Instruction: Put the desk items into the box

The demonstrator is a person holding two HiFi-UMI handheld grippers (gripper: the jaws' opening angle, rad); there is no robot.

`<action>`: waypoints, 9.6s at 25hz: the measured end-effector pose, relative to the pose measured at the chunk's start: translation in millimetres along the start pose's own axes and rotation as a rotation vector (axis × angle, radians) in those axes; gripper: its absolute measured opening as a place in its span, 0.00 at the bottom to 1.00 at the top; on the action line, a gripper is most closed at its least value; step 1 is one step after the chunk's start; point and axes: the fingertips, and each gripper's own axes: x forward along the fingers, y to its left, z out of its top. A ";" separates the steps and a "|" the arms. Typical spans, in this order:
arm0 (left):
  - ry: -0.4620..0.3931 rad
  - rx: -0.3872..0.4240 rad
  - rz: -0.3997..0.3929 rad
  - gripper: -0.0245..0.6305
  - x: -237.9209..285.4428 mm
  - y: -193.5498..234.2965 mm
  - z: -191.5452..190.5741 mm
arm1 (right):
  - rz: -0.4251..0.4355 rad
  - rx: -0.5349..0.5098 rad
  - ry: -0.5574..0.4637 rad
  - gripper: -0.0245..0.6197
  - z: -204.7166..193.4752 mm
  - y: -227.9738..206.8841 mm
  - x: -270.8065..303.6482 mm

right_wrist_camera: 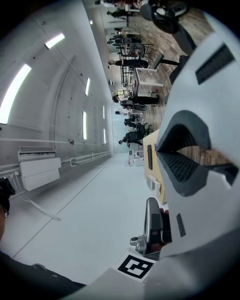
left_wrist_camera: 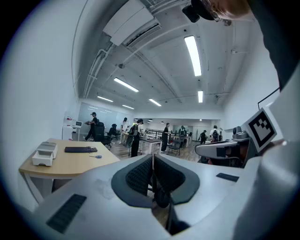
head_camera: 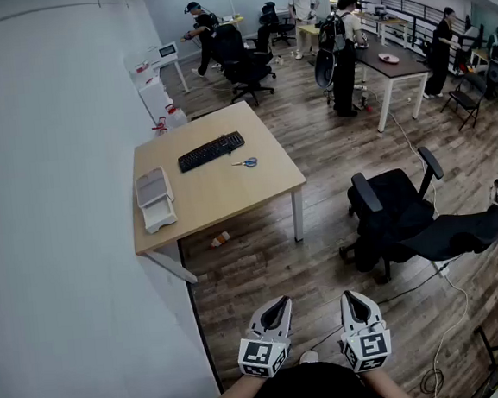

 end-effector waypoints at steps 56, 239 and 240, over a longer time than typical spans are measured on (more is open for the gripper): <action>-0.004 -0.161 0.012 0.07 220.8 346.2 23.2 | 0.069 -0.014 0.174 0.13 49.0 10.3 415.8; -0.041 -0.466 1.067 0.07 -72.5 692.6 -43.9 | 0.887 -0.885 0.955 0.26 -220.0 487.5 781.8; -0.032 -0.458 1.076 0.07 -74.4 692.1 -44.6 | 0.893 -0.879 0.961 0.26 -221.8 488.0 780.0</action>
